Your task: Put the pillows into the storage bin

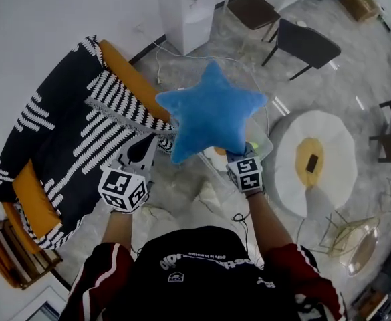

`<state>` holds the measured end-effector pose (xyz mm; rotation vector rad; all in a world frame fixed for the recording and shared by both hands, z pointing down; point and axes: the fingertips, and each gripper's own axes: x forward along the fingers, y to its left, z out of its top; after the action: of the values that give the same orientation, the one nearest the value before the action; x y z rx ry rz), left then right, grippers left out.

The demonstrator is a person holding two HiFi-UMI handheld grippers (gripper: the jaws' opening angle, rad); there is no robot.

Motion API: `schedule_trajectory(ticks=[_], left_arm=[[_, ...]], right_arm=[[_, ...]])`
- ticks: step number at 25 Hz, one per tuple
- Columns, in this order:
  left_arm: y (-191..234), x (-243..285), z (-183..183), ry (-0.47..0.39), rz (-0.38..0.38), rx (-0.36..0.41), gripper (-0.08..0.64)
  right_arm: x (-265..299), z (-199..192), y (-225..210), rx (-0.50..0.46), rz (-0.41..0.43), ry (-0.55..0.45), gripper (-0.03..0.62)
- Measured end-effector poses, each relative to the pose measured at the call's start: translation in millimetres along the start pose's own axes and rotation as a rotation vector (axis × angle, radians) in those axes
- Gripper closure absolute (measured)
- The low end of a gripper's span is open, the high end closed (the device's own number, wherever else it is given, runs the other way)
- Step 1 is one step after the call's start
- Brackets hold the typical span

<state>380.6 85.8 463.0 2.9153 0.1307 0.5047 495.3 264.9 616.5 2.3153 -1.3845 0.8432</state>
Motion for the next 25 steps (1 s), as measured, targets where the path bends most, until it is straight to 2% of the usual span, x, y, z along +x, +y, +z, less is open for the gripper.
schedule_trajectory(ticks=[11, 17, 25], left_arm=[[-42.7, 81.9, -59.5, 0.084, -0.030, -0.011, 0.558], [-47.0, 126.4, -101.2, 0.136, -0.033, -0.073, 0.558], [-56.2, 192.5, -142.4, 0.115, -0.050, -0.086, 0.558]], right_arm=[[52.6, -116.2, -65.2, 0.109, -0.024, 0.141, 0.575], [95.9, -177.5, -90.1, 0.133, -0.016, 0.195, 0.575], [148.2, -257.5, -108.7, 0.139, -0.008, 0.254, 0.575]])
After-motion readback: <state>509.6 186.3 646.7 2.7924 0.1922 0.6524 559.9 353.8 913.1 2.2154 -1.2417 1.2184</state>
